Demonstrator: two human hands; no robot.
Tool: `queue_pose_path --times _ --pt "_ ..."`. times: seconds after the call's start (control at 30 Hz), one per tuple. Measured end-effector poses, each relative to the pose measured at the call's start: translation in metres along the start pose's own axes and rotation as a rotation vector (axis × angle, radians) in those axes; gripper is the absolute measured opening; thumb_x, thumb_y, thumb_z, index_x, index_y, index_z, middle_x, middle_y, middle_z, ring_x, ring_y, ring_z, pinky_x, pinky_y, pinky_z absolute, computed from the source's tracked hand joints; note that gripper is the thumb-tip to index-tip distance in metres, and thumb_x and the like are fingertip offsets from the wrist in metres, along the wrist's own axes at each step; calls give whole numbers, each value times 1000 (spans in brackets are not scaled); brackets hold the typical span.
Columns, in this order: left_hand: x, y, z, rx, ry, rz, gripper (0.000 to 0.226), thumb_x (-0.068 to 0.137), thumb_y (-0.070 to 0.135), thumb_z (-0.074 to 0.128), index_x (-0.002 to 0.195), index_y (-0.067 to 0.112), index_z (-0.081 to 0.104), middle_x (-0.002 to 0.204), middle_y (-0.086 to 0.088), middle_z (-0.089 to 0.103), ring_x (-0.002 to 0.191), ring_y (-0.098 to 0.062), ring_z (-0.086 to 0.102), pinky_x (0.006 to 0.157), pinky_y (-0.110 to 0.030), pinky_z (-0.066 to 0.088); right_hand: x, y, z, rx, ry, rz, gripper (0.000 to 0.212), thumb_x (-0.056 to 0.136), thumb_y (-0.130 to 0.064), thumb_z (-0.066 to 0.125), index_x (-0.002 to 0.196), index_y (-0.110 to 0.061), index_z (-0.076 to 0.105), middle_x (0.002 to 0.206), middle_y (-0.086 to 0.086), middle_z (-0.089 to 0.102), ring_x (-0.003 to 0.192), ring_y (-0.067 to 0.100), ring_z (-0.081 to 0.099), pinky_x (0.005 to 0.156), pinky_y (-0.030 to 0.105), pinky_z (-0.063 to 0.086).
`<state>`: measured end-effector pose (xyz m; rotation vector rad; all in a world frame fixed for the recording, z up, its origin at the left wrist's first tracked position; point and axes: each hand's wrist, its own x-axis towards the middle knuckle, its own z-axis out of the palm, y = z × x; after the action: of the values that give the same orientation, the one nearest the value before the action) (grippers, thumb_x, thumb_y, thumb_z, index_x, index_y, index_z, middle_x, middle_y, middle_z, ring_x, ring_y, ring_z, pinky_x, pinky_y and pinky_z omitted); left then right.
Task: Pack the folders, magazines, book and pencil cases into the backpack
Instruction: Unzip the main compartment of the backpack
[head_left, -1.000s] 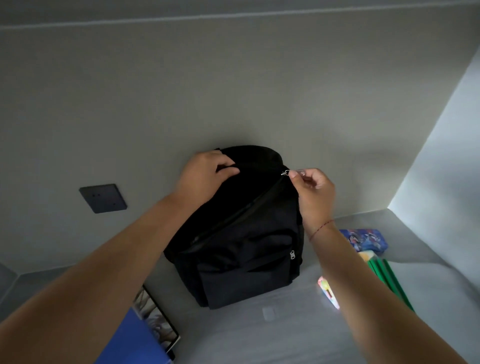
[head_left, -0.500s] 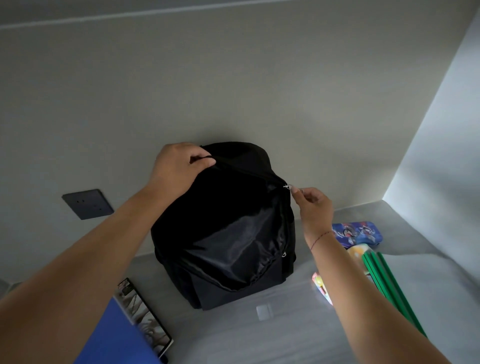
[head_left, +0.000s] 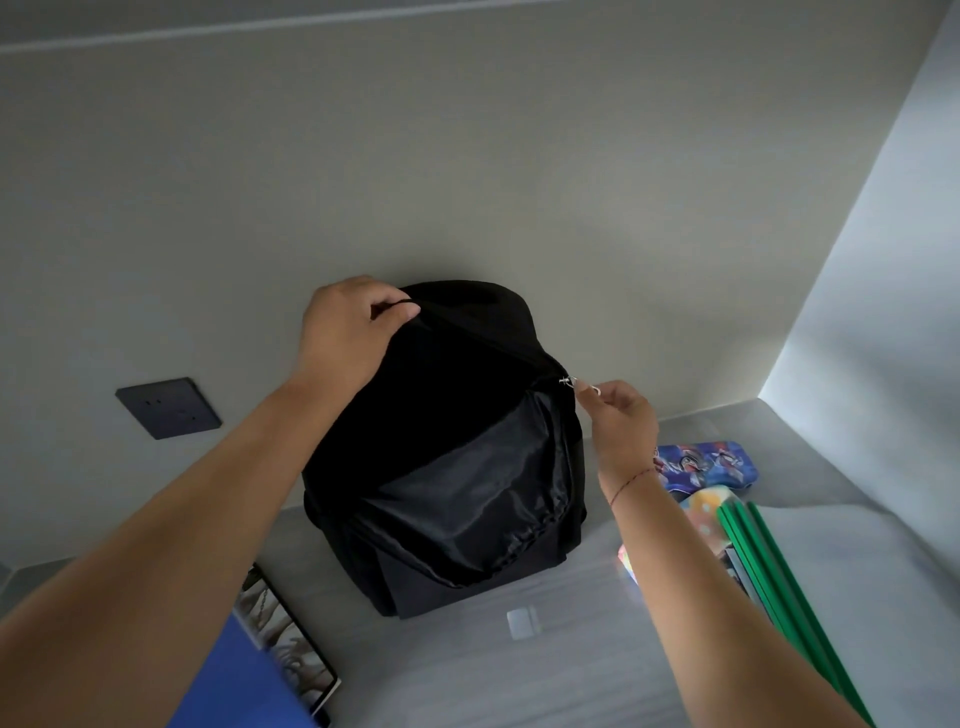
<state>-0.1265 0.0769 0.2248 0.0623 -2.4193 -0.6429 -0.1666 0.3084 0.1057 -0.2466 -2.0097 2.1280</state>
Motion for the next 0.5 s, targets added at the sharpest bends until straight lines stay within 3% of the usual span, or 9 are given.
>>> queue_pose_path --times 0.07,0.13,0.2,0.27,0.4,0.5 --pt "4 4 4 84 -22 45 17 83 23 69 94 12 70 96 -7 68 89 -25 62 81 -33 47 0 -3 1 -2 -45 -89 23 85 -16 65 66 -6 57 58 -2 51 50 0 44 53 13 38" --pt "8 15 12 210 -93 181 32 77 30 73 104 16 66 105 -7 65 98 -28 59 86 -38 45 -1 -4 2 1 -94 -136 20 87 -13 62 73 2 58 63 3 54 58 5 47 57 15 40" --pt "9 34 25 300 -221 323 45 76 39 72 116 22 61 115 -3 62 109 -27 55 93 -39 41 -2 -1 2 3 -115 -153 18 88 -11 61 76 2 61 69 7 60 64 10 52 62 20 43" --pt "9 52 43 380 -329 428 42 81 43 66 119 27 60 120 2 60 116 -22 49 98 -35 34 -4 0 0 -6 -112 -156 15 89 -12 60 80 -2 67 73 5 65 67 8 58 66 18 47" --pt "9 72 72 495 -377 583 26 91 38 53 110 26 67 114 3 64 110 -21 50 91 -32 32 -5 3 -6 2 -75 -123 12 87 -13 62 81 -9 71 71 -2 66 63 3 56 65 15 46" --pt "10 72 80 419 -330 621 21 90 30 57 95 20 74 97 -2 70 97 -26 57 82 -34 36 -4 6 -9 4 -21 -83 14 85 -16 65 76 -6 71 68 2 65 62 8 54 64 21 44"
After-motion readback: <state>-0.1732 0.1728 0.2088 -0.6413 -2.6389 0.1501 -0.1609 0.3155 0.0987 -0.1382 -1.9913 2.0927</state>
